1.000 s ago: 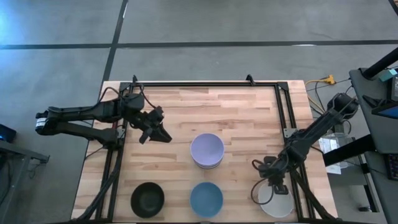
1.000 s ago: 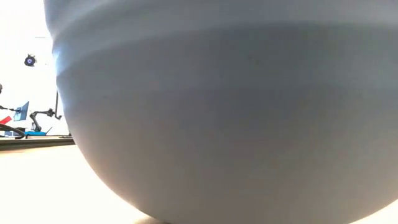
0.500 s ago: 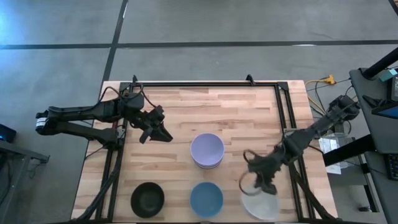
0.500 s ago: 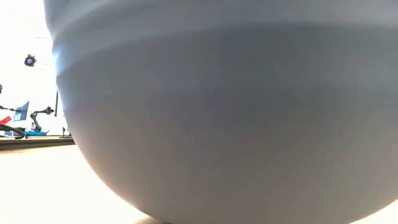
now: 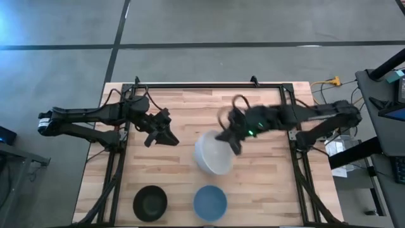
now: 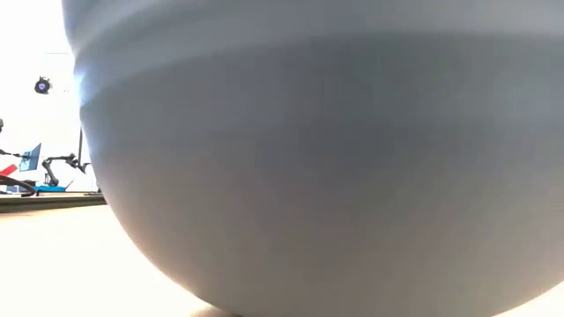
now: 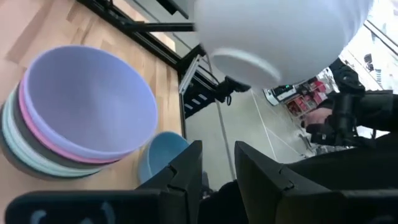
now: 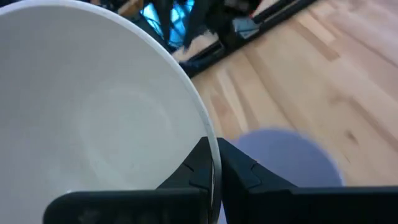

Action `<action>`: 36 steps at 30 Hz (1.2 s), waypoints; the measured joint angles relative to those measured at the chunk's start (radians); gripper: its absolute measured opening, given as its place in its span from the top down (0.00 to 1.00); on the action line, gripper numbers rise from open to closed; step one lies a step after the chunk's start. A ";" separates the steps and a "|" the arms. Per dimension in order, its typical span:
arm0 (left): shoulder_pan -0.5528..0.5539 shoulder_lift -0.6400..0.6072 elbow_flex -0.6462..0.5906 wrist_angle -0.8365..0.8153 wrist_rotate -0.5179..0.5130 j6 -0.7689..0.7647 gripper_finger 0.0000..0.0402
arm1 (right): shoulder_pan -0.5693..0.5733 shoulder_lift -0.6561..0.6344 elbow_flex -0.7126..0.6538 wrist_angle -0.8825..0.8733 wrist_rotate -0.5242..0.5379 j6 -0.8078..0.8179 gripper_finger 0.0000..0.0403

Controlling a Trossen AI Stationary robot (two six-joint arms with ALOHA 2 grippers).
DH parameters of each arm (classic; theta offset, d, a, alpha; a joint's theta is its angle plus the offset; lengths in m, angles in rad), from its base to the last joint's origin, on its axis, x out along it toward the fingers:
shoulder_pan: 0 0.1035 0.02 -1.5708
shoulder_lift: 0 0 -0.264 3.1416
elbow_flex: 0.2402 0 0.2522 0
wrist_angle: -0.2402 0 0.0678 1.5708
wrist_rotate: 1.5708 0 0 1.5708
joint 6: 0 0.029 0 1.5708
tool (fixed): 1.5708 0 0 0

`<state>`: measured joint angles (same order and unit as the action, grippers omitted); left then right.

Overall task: Nest bowls inside each other
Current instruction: Stack the white bowl into the light violet bowl

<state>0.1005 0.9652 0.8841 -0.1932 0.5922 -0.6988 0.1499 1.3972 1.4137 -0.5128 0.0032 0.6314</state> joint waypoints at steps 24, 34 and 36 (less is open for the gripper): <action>-0.056 -0.046 -0.028 -0.169 -0.075 0.079 0.80 | -0.248 0.616 0.726 -0.924 -0.266 -0.116 0.98; -0.056 -0.044 -0.028 -0.168 -0.077 0.103 0.80 | -0.169 0.611 0.674 -0.962 -0.110 -0.112 0.98; -0.056 -0.043 -0.028 -0.168 -0.078 0.111 0.80 | -0.163 0.611 0.653 -0.953 -0.103 -0.109 0.98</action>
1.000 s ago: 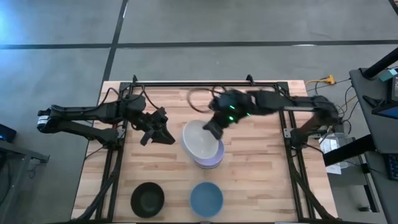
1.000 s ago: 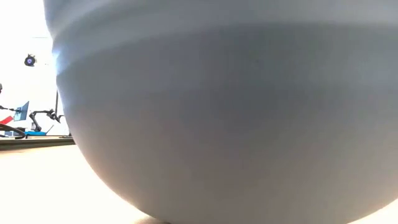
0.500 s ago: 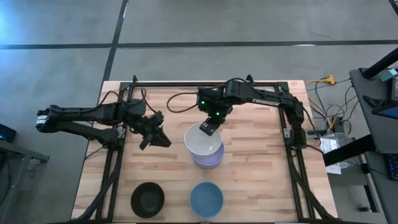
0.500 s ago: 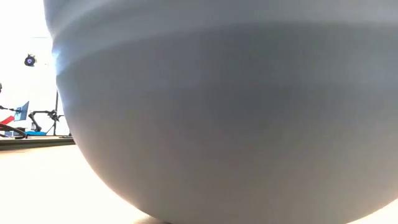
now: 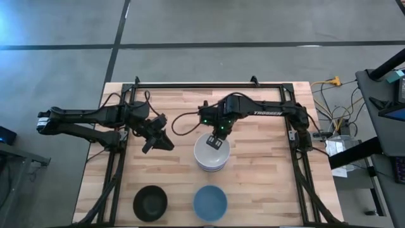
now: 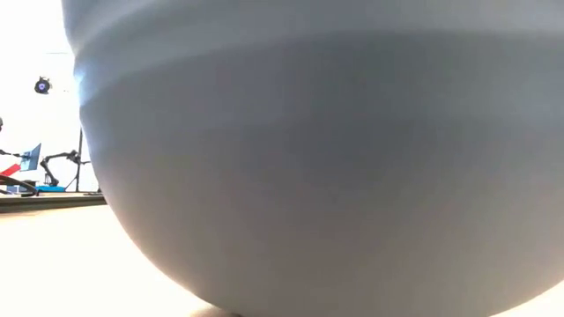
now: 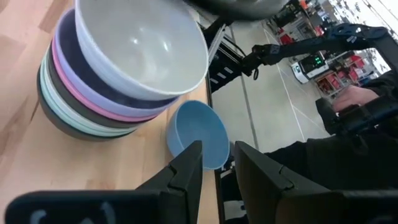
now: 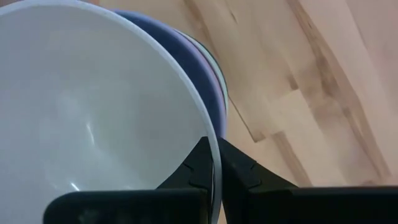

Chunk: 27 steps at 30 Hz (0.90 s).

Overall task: Nest bowls inside each other
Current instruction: Stack the white bowl into the light violet bowl

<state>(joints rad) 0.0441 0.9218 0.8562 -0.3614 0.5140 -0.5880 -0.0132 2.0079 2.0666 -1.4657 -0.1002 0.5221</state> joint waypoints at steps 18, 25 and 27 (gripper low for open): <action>0.000 0.013 0.000 0.002 -0.008 -0.005 0.80 | 0.021 -0.005 -0.115 0.137 0.000 0.020 0.98; 0.000 0.013 -0.001 0.000 -0.008 -0.006 0.80 | 0.056 -0.006 -0.158 0.246 -0.003 0.041 0.98; 0.000 0.013 -0.001 0.001 -0.008 -0.006 0.80 | 0.065 -0.005 -0.162 0.267 -0.003 0.054 0.98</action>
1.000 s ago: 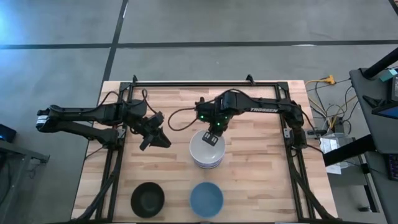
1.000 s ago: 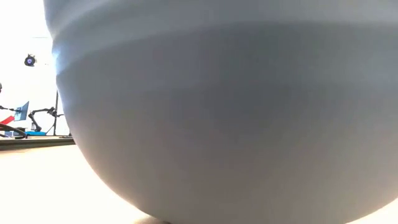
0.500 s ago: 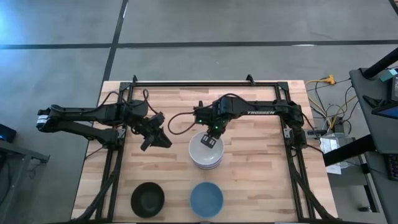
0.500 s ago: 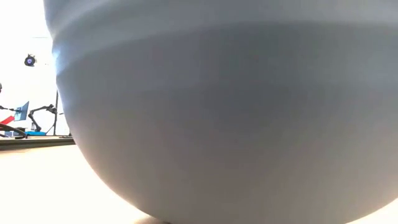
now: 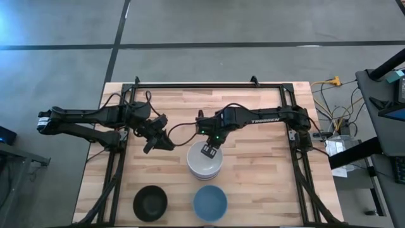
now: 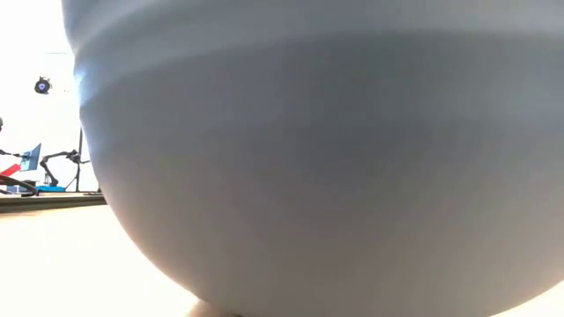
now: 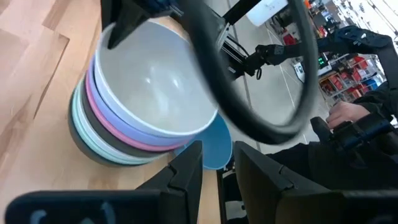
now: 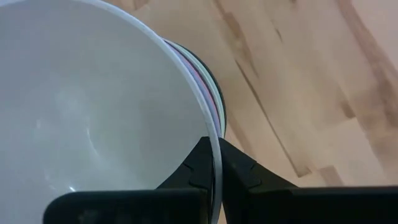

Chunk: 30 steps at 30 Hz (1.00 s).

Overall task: Nest bowls inside each other
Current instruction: Stack the white bowl into the light violet bowl

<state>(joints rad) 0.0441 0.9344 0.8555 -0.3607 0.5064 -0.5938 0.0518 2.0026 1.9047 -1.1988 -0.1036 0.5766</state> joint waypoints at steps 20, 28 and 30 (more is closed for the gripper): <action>0.000 0.011 -0.023 0.003 0.000 -0.001 0.80 | 0.035 -0.017 0.005 0.027 0.074 0.010 0.98; 0.000 0.010 -0.058 0.005 0.000 -0.029 0.80 | 0.042 -0.012 -0.001 -0.025 0.142 0.010 0.98; 0.000 0.010 -0.062 0.006 0.000 -0.029 0.80 | 0.040 -0.014 -0.001 -0.055 0.176 0.009 0.98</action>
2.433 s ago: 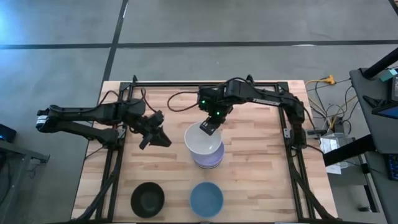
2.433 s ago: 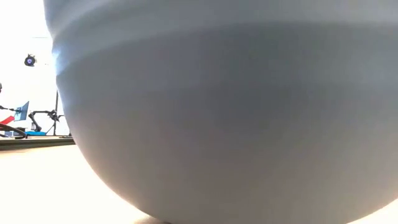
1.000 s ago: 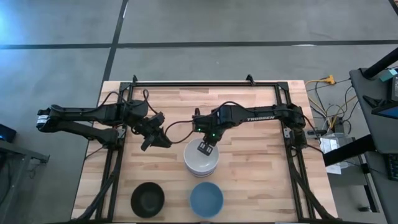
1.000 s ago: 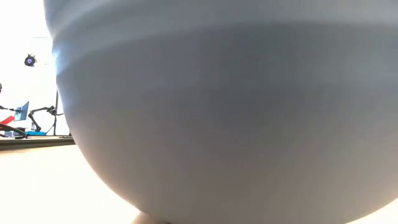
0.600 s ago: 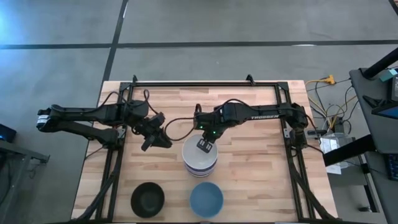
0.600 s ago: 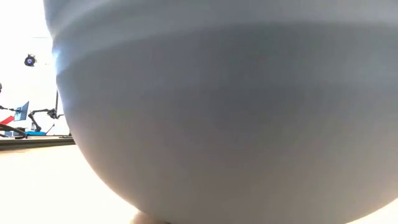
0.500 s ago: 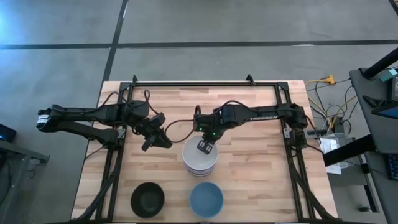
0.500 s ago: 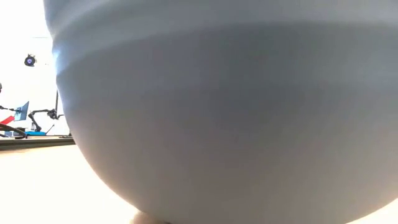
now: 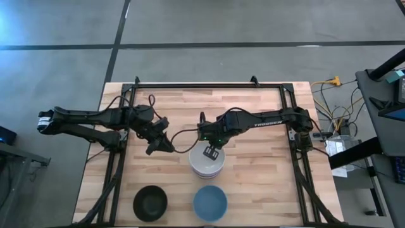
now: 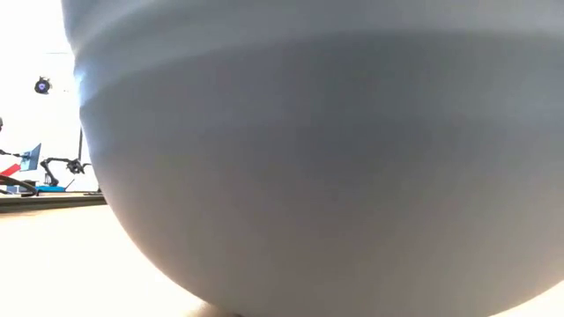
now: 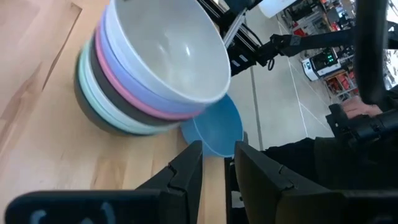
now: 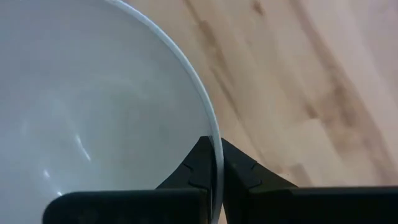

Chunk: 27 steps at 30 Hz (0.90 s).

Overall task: Nest bowls inside each other
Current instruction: Stack the white bowl into the light violet bowl

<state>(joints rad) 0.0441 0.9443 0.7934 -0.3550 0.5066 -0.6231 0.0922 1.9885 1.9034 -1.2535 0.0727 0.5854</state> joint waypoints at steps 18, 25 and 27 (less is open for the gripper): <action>0.000 0.000 -0.001 0.003 -0.008 0.000 0.80 | -0.047 -0.016 -0.004 -0.018 0.071 -0.071 0.75; 0.000 0.000 -0.001 0.009 -0.008 0.001 0.80 | -0.050 -0.087 0.002 0.008 0.066 -0.069 0.56; 0.000 0.000 -0.001 0.032 -0.023 0.000 0.80 | -0.048 -0.124 0.002 0.036 0.063 -0.066 0.55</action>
<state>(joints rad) 0.0437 0.9440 0.7921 -0.3228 0.4833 -0.6235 0.0439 1.8641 1.9053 -1.2176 0.1357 0.5190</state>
